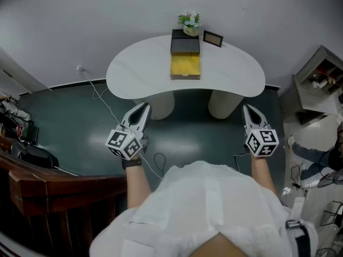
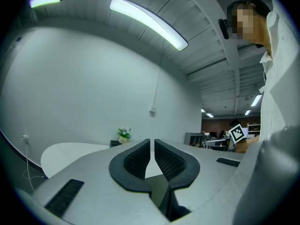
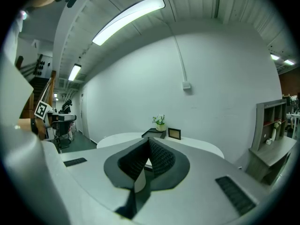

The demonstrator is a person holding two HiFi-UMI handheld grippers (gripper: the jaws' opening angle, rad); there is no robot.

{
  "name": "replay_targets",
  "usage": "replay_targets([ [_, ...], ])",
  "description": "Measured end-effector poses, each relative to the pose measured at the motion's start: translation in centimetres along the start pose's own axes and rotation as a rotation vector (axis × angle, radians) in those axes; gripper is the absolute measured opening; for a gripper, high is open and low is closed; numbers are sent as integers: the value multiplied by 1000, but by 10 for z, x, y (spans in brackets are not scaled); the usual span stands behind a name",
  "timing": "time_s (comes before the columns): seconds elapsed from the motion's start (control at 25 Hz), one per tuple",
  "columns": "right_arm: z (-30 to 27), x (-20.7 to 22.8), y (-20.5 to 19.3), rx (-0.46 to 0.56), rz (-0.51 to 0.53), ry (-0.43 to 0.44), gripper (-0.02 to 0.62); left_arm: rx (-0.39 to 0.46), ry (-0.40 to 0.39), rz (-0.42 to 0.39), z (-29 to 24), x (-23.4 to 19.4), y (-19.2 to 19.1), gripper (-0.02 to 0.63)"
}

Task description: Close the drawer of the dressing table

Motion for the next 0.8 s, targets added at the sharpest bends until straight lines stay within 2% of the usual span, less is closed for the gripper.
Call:
replay_targets([
  [0.28,-12,-7,-3,-16,-5,0,9,-6,11,16,6,-16,-3,20],
  [0.52,-26,-20,0,42,-102,29,9,-16,19,23,15,-38,-5,20],
  [0.8,-42,-41,-4,17,-85,39,9,-11,22,39,24,-60,-9,20],
])
Point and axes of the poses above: the fingertips, and each gripper's own axes: z backward along the fingers, x to its right, y out of its top, the point moved 6 cm from there along z, backward along the fingers, and after that the axes turned 2 degrees about z, right-handed, at the moved point
